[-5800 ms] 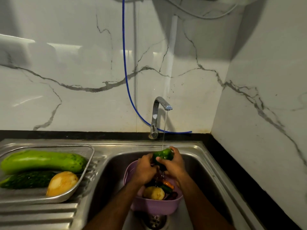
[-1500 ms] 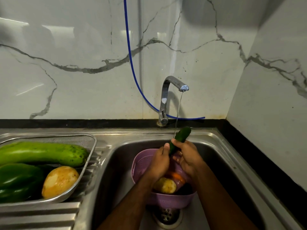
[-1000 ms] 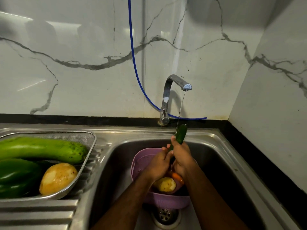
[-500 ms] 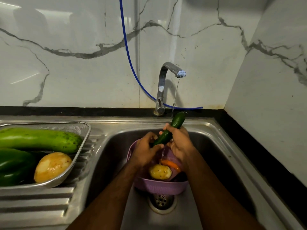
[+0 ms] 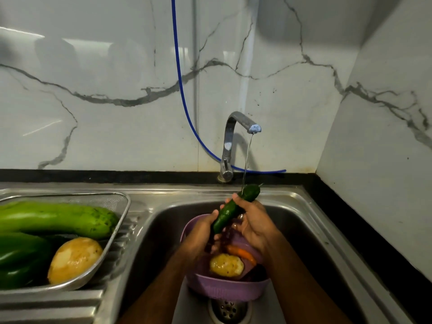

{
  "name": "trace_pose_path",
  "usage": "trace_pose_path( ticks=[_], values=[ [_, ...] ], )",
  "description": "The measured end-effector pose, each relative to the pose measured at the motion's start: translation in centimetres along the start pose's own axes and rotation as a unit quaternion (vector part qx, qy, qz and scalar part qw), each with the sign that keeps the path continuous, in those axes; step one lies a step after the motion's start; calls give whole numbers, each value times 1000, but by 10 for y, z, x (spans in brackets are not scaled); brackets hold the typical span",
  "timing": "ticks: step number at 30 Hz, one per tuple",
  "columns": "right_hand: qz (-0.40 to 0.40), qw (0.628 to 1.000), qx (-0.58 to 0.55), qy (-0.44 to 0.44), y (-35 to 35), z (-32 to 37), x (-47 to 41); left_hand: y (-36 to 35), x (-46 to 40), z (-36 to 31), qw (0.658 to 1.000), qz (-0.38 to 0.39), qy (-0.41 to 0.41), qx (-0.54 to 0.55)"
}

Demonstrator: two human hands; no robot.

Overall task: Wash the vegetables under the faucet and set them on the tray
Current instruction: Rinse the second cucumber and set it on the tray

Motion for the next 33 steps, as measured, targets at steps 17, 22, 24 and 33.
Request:
trace_pose_path(
  ticks=[17, 22, 24, 33],
  values=[
    [-72, 997, 16, -28, -12, 3, -5, 0, -4, -1, 941, 54, -142, -304],
    [-62, 998, 25, 0, -13, 6, -3, 7, -10, 0, 934, 14, -162, -317],
    [-62, 998, -5, 8, -11, 5, -3, 8, -11, -2, 931, 13, -177, -321],
    [-18, 994, -100, 49, -6, 19, -2, 6, -9, -11, 957, 29, -217, -193]
  ],
)
Point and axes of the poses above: each hand's wrist, its own x-axis away from the middle knuckle, its own y-axis out of the back of the hand, z = x × y, the point moved 7 cm from there along -x, towards the middle knuckle, and after that the axes turned 14 degrees about x, right-handed, at the moved point
